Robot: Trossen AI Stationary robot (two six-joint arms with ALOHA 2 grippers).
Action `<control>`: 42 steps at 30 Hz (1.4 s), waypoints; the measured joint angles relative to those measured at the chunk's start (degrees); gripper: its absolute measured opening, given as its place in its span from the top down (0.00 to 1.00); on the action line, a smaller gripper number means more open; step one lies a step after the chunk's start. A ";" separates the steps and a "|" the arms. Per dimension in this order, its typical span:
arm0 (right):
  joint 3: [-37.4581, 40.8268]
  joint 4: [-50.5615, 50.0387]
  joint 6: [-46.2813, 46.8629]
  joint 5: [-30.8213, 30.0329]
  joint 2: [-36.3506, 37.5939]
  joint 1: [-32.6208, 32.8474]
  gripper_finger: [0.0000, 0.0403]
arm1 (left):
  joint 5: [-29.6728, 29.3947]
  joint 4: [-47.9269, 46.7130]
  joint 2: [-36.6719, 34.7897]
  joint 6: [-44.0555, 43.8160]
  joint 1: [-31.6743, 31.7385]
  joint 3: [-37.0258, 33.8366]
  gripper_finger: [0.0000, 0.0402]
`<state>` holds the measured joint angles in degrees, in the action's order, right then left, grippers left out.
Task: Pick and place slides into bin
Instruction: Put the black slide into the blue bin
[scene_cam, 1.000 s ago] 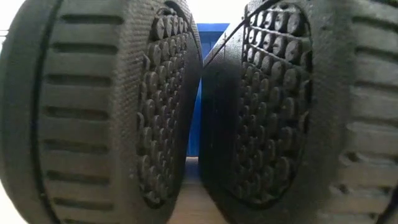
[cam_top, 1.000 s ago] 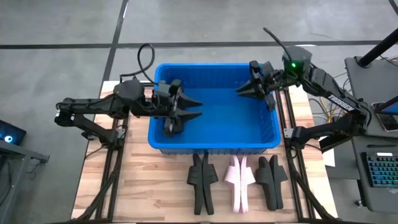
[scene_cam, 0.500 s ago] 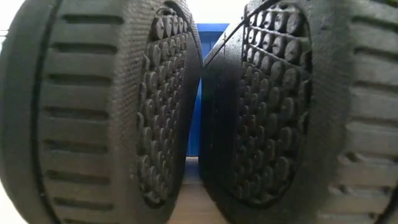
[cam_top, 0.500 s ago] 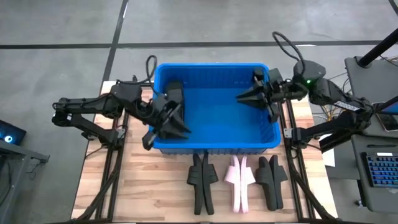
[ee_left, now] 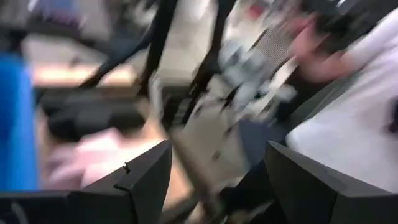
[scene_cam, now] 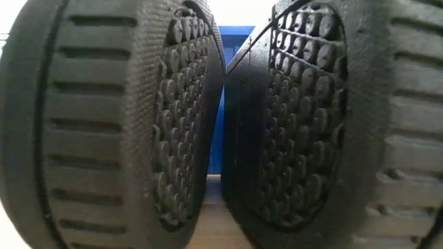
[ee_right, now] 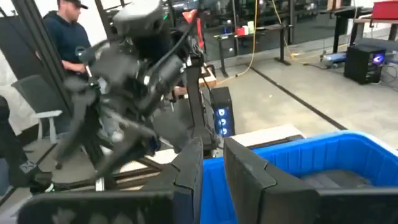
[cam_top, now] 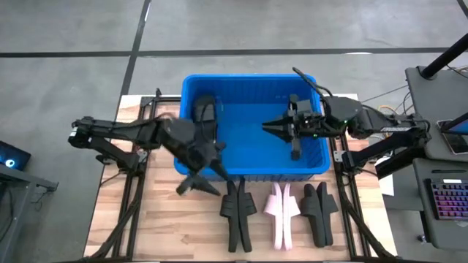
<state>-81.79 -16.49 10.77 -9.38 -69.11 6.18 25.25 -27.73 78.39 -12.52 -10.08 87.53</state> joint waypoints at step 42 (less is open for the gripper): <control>-0.06 26.21 -1.34 -1.19 -10.95 0.28 0.87 | -65.20 17.74 14.25 -26.49 -34.15 -29.55 0.40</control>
<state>-81.84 9.72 9.43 -10.57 -80.05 6.46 -39.95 -10.00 92.65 -39.02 -44.23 57.97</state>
